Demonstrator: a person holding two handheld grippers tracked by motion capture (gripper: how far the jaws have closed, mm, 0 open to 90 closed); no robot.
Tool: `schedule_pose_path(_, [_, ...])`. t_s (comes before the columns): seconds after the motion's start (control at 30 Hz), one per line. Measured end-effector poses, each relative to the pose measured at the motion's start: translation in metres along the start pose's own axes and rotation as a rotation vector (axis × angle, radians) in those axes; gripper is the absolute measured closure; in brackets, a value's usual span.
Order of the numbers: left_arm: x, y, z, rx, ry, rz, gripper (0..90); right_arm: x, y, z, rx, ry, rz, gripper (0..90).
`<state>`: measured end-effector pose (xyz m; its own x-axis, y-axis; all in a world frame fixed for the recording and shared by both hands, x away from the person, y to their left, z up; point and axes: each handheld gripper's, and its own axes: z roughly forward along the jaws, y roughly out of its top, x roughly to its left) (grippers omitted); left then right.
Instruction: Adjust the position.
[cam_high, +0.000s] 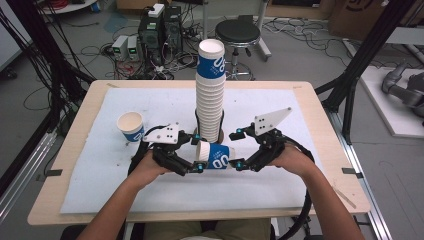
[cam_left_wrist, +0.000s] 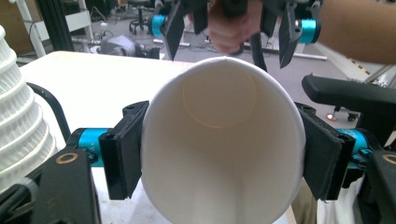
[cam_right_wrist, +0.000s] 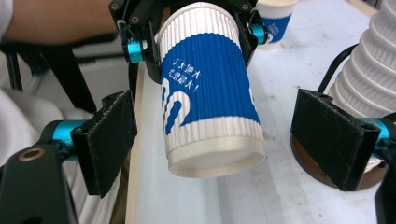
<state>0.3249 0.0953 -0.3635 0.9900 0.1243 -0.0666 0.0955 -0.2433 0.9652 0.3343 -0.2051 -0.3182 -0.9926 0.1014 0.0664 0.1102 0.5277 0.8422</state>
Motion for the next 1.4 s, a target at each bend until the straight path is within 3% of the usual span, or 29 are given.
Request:
schedule_pose_path(0.17, [-0.001, 0.001, 0.001, 0.019, 0.000, 0.002, 25.9, -0.001, 0.014, 0.006, 0.126, 0.002, -0.034, 14.7])
schedule_pose_path(0.43, [-0.001, 0.001, 0.001, 0.034, -0.002, -0.001, 25.9, -0.001, 0.027, 0.019, 0.221, 0.037, -0.076, 14.9])
schedule_pose_path(0.6, [-0.002, 0.002, 0.003, 0.067, 0.000, 0.012, 25.8, -0.001, 0.033, 0.030, 0.292, 0.045, -0.111, 15.0])
schedule_pose_path(0.77, [-0.003, 0.002, 0.006, 0.078, -0.016, 0.019, 25.8, -0.001, 0.034, 0.041, 0.369, 0.063, -0.117, 15.1])
schedule_pose_path(1.0, [-0.005, 0.002, 0.010, 0.101, -0.026, 0.028, 25.7, -0.002, 0.033, 0.052, 0.417, 0.083, -0.124, 15.7])
schedule_pose_path(1.17, [-0.005, 0.002, 0.010, 0.112, -0.027, 0.033, 25.7, -0.003, 0.032, 0.058, 0.446, 0.118, -0.127, 25.1])
schedule_pose_path(1.4, [-0.006, 0.003, 0.009, 0.107, -0.020, 0.041, 25.7, -0.003, 0.031, 0.058, 0.439, 0.120, -0.119, 29.3])
